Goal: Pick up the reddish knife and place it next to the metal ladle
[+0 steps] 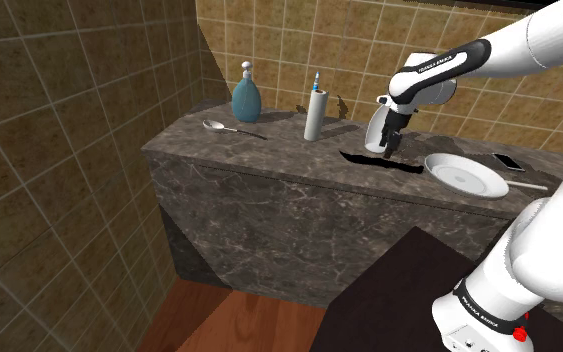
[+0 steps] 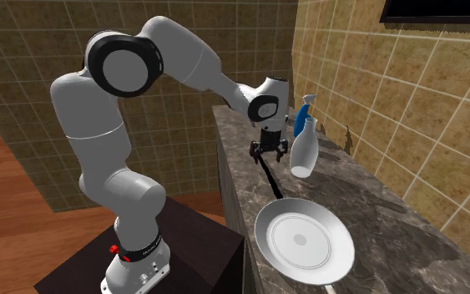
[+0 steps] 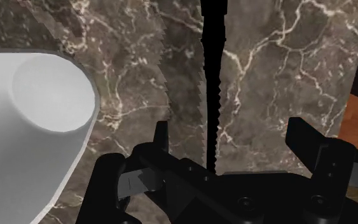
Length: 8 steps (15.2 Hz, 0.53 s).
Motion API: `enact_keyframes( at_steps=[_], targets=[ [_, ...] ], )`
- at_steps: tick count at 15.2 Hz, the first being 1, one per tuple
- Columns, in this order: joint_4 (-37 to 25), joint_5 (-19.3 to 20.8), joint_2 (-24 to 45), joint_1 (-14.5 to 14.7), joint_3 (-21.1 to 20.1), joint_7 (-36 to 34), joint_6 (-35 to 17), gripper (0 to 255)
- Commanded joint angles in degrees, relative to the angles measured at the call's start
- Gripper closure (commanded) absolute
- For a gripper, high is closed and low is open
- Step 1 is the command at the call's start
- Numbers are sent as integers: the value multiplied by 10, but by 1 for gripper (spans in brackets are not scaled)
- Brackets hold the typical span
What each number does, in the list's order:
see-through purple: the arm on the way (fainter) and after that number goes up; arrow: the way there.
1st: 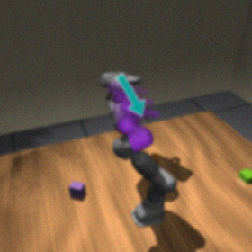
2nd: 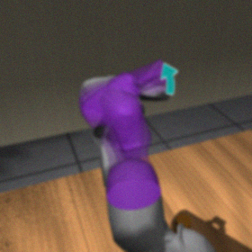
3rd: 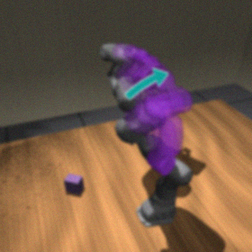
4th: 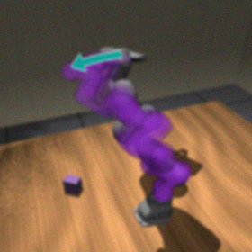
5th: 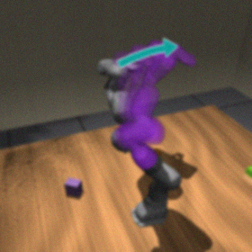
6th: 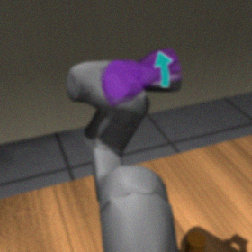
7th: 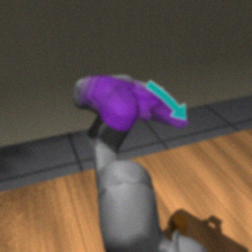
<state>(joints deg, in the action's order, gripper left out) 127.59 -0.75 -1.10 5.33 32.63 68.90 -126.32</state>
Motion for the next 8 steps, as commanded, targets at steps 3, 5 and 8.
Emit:
enact_keyframes(
  at_steps=[3,5,8],
  targets=[
    [7,-17,25,-1,2,19,-28,0],
    [13,-25,36,-2,1,25,-43,0],
    [17,-32,45,-2,1,30,-55,0]
  ],
)
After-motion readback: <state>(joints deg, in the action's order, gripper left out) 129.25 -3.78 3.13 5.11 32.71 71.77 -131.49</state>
